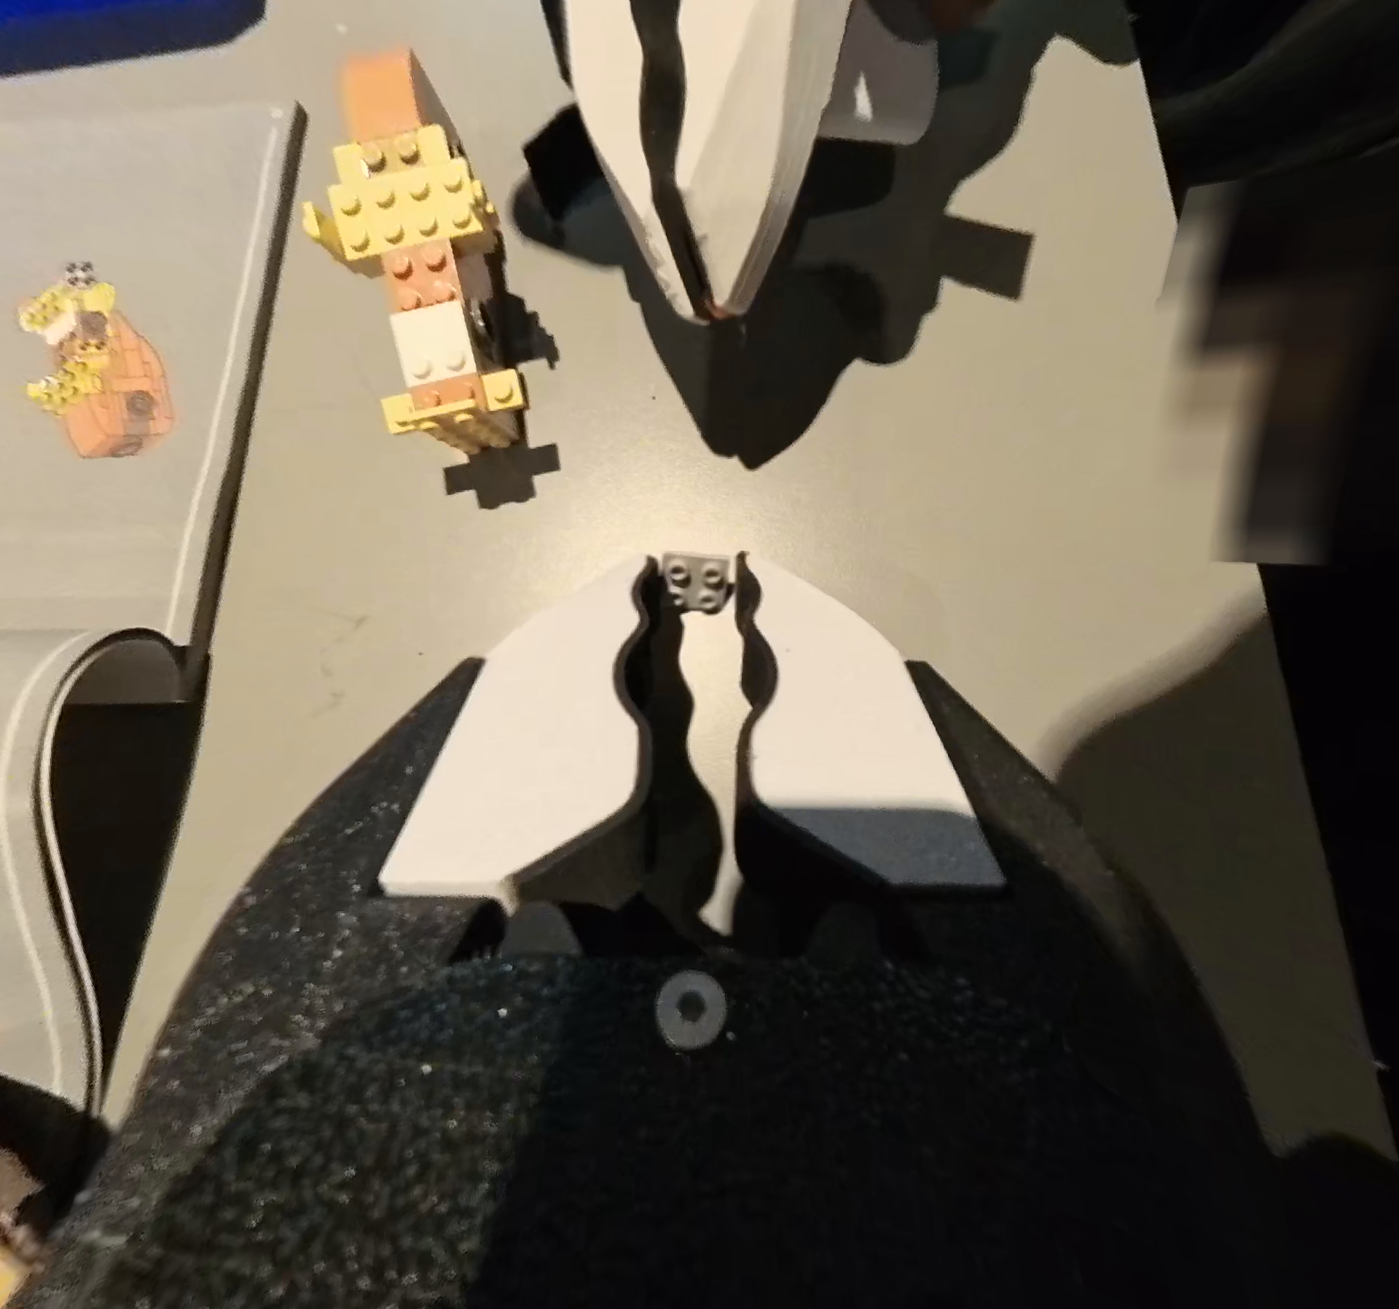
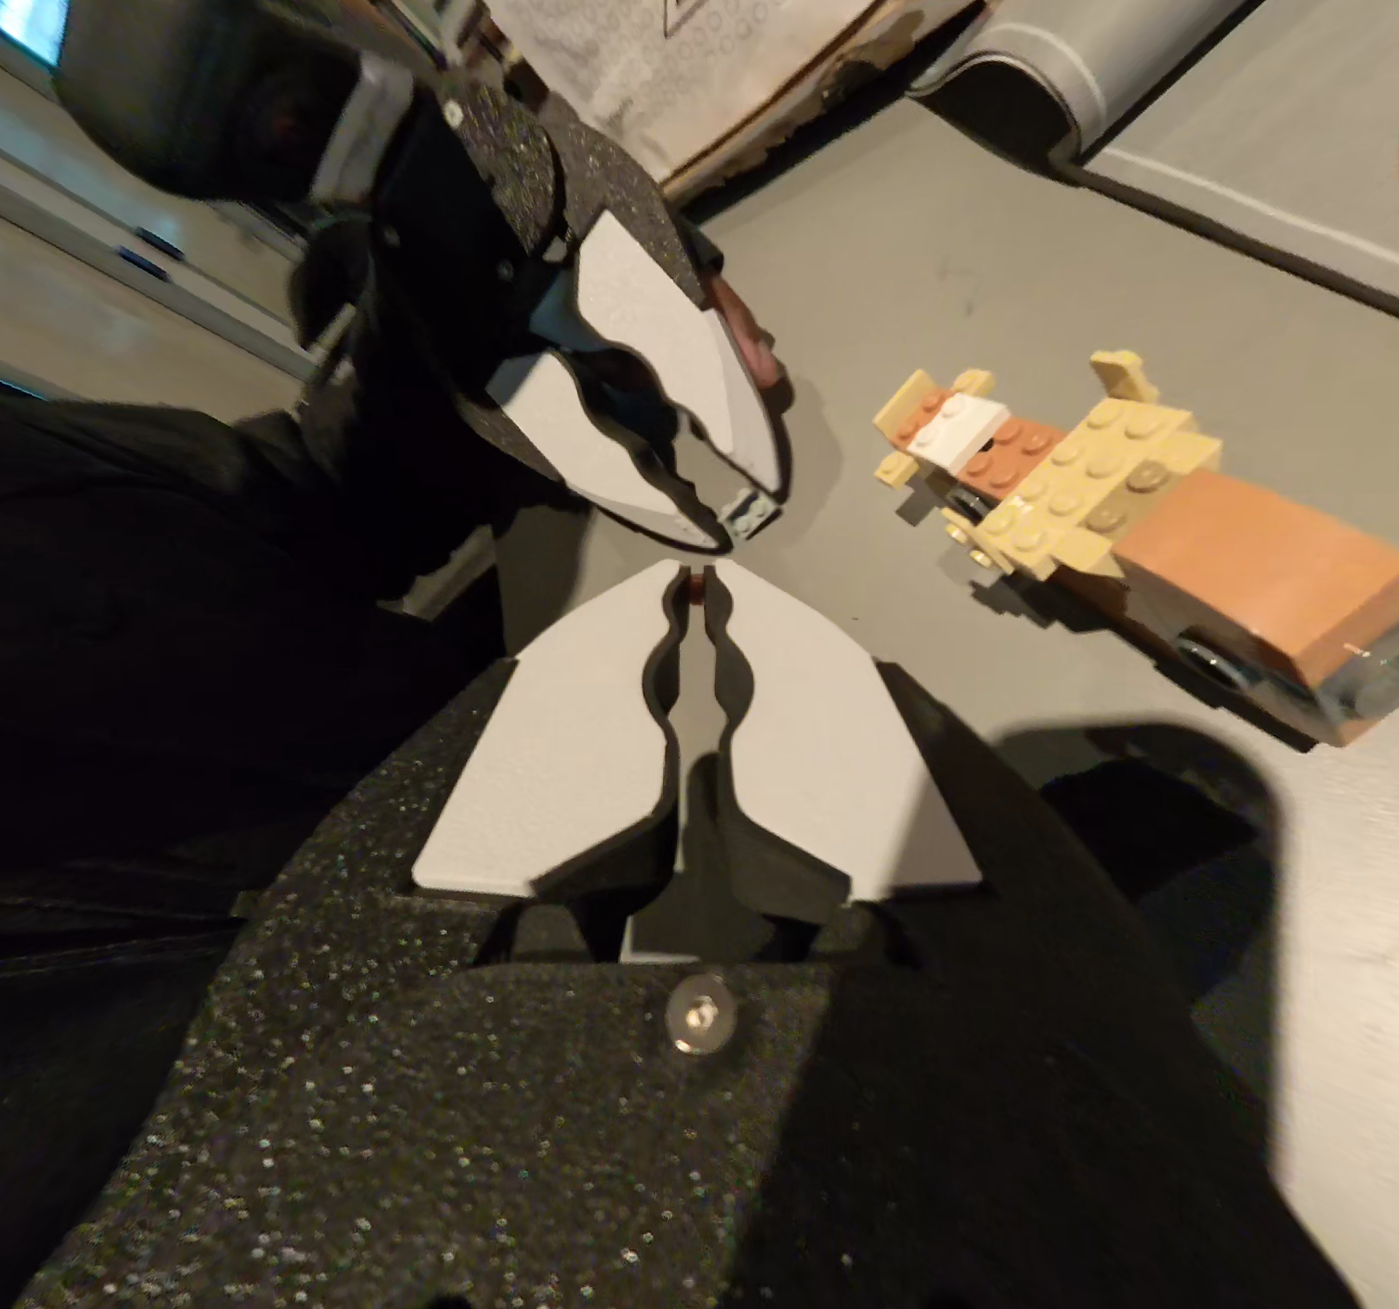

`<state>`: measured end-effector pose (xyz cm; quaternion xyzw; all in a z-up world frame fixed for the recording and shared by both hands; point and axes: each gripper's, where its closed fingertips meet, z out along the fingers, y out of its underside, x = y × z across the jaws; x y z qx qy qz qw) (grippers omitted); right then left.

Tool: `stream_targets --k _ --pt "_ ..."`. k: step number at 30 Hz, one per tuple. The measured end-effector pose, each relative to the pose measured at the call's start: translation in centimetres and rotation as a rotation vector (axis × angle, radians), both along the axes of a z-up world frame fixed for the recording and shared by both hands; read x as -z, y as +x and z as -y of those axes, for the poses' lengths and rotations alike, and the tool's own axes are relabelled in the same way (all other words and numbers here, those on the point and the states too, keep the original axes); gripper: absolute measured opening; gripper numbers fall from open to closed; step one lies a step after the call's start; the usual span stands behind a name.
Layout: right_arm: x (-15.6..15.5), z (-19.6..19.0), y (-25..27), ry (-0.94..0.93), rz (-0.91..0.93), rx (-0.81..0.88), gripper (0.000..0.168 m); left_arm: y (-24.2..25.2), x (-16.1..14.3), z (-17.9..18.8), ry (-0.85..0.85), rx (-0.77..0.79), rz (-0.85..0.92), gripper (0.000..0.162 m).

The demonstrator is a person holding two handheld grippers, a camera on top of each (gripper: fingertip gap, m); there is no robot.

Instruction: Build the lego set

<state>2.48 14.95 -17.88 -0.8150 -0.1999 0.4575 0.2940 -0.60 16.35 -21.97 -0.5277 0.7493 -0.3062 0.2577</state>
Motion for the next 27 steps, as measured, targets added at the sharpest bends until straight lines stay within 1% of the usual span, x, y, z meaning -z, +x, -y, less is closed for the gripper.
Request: stream_targets --k 4,7,9,10,12,14,15,17,19,22,27 --pt "-1.0 -0.1 0.0 -0.029 -0.117 0.015 0.003 0.1 -0.9 -0.3 -0.017 -0.022 0.062 0.028" --pt "-1.5 0.0 0.1 -0.053 -0.196 0.024 0.003 0.0 -1.7 -0.4 -0.040 -0.036 0.110 0.030" --pt "-2.6 0.1 0.0 -0.067 -0.292 0.025 0.003 0.2 -2.4 -0.7 -0.021 -0.069 0.153 0.032" --pt "-3.4 0.0 0.1 -0.080 -0.366 0.032 0.003 0.4 -3.2 -0.7 0.002 -0.087 0.195 0.030" --pt "-5.2 -0.3 0.6 -0.103 -0.536 0.060 0.003 1.5 -5.6 -0.4 0.051 -0.145 0.348 0.028" --pt "-6.4 -0.6 1.2 -0.131 -0.681 0.087 0.003 2.8 -7.7 0.6 0.056 -0.188 0.490 0.026" --pt "-6.8 -0.7 1.4 -0.142 -0.729 0.096 0.003 3.4 -8.3 1.0 0.075 -0.203 0.540 0.026" --pt "-7.3 -0.6 1.5 -0.157 -0.802 0.096 0.003 4.2 -9.2 1.6 0.167 -0.216 0.616 0.028" --pt "-7.6 -0.5 1.5 -0.166 -0.834 0.095 0.003 4.6 -9.7 1.9 0.245 -0.215 0.660 0.026" --pt "-7.7 -0.2 1.3 -0.173 -0.835 0.090 0.003 5.0 -10.3 2.0 0.257 -0.204 0.694 0.025" --pt "-7.7 -0.3 1.2 -0.182 -0.838 0.107 0.003 5.0 -11.2 1.3 0.300 -0.227 0.747 0.016"
